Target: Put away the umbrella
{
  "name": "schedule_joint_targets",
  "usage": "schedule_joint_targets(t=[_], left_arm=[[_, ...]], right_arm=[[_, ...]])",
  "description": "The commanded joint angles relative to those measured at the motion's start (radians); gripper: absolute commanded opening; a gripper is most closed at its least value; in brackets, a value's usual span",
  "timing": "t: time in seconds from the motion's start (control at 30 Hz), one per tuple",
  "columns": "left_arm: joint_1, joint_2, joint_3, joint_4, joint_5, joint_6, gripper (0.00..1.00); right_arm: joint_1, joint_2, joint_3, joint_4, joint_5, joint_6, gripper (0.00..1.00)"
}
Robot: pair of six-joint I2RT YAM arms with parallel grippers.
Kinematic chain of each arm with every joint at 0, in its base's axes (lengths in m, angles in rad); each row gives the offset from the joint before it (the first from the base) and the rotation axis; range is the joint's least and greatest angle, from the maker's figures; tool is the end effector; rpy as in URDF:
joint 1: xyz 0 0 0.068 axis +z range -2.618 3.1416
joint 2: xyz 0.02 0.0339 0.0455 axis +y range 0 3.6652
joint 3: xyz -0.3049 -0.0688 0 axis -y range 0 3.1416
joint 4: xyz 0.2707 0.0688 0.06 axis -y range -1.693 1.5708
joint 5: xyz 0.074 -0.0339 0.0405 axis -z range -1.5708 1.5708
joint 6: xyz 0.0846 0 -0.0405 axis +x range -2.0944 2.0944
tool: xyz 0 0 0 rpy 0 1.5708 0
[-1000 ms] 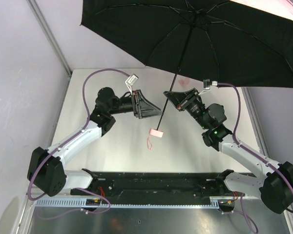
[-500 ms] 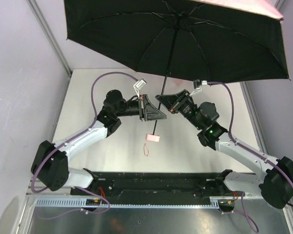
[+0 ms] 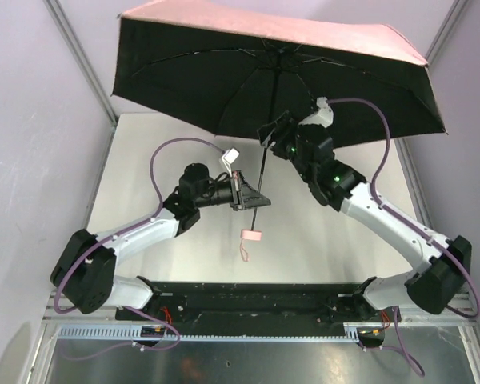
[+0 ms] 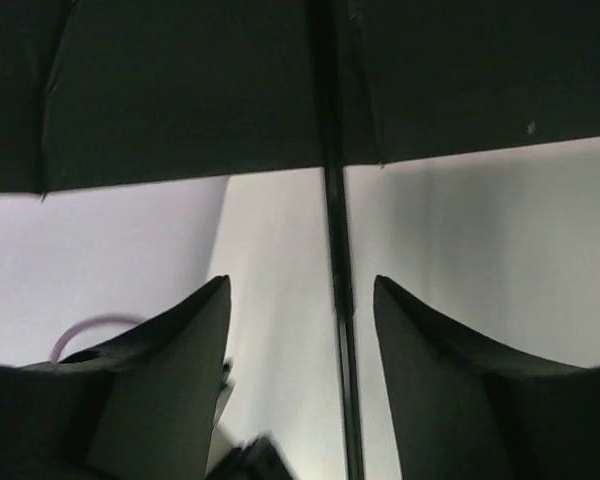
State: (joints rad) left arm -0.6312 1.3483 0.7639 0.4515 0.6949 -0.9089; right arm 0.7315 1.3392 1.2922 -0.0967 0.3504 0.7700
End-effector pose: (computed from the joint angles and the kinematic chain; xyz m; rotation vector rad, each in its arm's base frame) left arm 0.2501 -0.2499 0.2932 0.3353 1.9759 -1.6607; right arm 0.2985 0.2290 0.4355 0.3025 1.7484 0.8088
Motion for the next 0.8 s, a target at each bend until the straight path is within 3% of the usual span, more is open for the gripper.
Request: schedule_joint_targets(t=[0.0, 0.17, 0.37, 0.57, 0.77], left_arm=[[-0.019, -0.036, 0.011, 0.044, -0.067, 0.098, 0.0], [-0.021, -0.037, 0.008, 0.024, -0.083, 0.094, 0.0], [-0.023, -0.028, 0.008, 0.022, -0.071, 0.076, 0.0], [-0.022, -0.03, 0.01, 0.02, -0.064, 0.067, 0.0], [-0.023, -0.038, 0.012, 0.021, -0.056, 0.065, 0.0]], right_arm=[[0.002, 0.12, 0.157, -0.062, 0.227, -0.116, 0.66], [-0.009, 0.317, 0.459, -0.246, 0.361, -0.192, 0.76], [-0.046, 0.547, 0.858, -0.458, 0.448, -0.205, 0.8], [-0.098, 0.744, 1.162, -0.541, 0.463, -0.243, 0.77], [-0.133, 0.795, 1.237, -0.469, 0.439, -0.342, 0.64]])
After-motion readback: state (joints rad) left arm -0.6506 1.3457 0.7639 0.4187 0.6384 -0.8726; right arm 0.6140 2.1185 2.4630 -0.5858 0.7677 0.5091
